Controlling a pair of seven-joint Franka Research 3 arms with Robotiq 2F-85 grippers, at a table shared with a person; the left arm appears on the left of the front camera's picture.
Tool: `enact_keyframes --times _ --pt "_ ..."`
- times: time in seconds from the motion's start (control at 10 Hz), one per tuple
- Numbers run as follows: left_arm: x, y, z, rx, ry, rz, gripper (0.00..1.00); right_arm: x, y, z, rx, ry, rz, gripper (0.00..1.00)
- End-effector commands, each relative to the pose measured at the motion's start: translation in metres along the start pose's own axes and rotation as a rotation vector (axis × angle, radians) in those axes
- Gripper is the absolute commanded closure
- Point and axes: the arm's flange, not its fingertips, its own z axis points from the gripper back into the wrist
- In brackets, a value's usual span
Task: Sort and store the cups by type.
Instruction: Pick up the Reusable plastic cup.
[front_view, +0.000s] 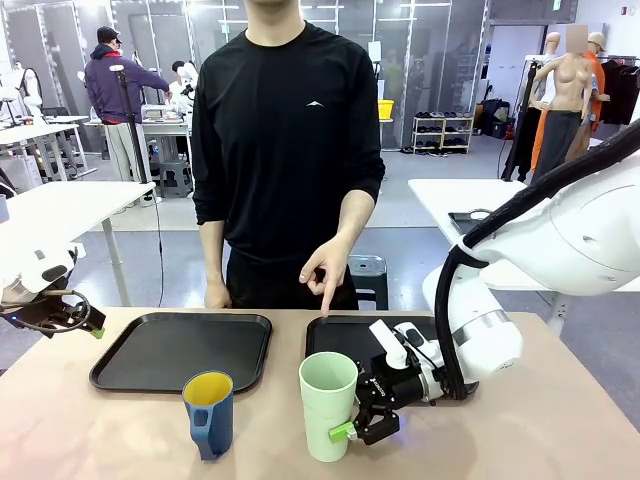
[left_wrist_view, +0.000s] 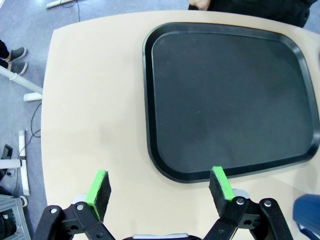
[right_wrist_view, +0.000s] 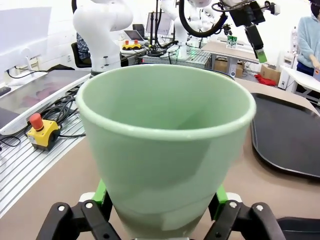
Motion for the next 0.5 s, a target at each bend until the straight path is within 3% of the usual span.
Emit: enact_keyframes --times 0.0,0.1,0.2,0.4 --pt "-0.0002 0.0011 -0.0006 -0.001 0.0 0.005 0.0 -0.0115 0.0053 -0.0022 0.03 -0.015 0.044 0.38" --pt "-0.0002 0.0011 -0.0006 -0.001 0.0 0.005 0.0 -0.0108 0.0047 -0.0021 0.034 -0.019 0.045 0.43" --pt "-0.0002 0.0011 -0.0006 -0.001 0.0 0.005 0.0 -0.0094 0.004 -0.0018 0.04 -0.021 0.048 0.58" --pt "-0.0002 0.0011 -0.0006 -0.001 0.0 0.005 0.0 -0.0062 0.0021 -0.0012 0.039 -0.008 0.025 0.62"
